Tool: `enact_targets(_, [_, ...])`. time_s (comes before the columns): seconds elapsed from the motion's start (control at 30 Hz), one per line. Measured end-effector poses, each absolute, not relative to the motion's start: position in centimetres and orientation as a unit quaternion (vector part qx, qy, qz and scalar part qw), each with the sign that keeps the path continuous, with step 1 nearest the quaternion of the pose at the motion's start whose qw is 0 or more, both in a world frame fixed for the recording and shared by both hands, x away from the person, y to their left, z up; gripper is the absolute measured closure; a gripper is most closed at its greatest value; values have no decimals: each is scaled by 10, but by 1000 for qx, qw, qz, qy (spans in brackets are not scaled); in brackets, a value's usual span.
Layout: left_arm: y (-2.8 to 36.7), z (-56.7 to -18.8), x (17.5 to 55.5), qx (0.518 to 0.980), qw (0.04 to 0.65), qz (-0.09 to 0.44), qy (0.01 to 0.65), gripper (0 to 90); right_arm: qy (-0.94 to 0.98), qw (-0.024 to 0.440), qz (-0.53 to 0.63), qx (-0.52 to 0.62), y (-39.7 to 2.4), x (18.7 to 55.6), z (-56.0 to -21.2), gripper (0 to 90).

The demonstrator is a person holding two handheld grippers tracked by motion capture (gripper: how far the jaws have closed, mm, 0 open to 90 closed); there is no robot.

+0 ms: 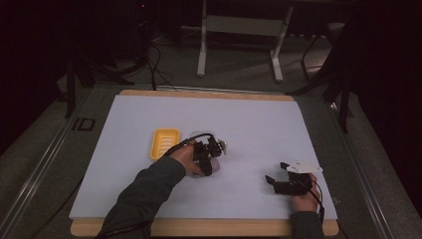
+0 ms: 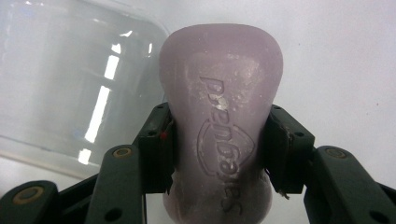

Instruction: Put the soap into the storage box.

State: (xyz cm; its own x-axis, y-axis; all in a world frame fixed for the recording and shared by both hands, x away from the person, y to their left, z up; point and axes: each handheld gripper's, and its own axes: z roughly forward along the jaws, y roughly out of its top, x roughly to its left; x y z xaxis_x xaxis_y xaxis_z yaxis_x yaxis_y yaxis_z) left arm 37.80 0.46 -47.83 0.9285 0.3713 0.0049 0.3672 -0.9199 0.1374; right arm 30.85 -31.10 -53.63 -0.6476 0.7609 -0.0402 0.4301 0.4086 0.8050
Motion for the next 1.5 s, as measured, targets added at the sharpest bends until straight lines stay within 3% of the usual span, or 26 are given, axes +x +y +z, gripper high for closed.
enact_targets(1.5, [47, -463, 400, 963, 77, 15, 258, 498, 814, 205, 402, 365, -311, 309, -536, 190])
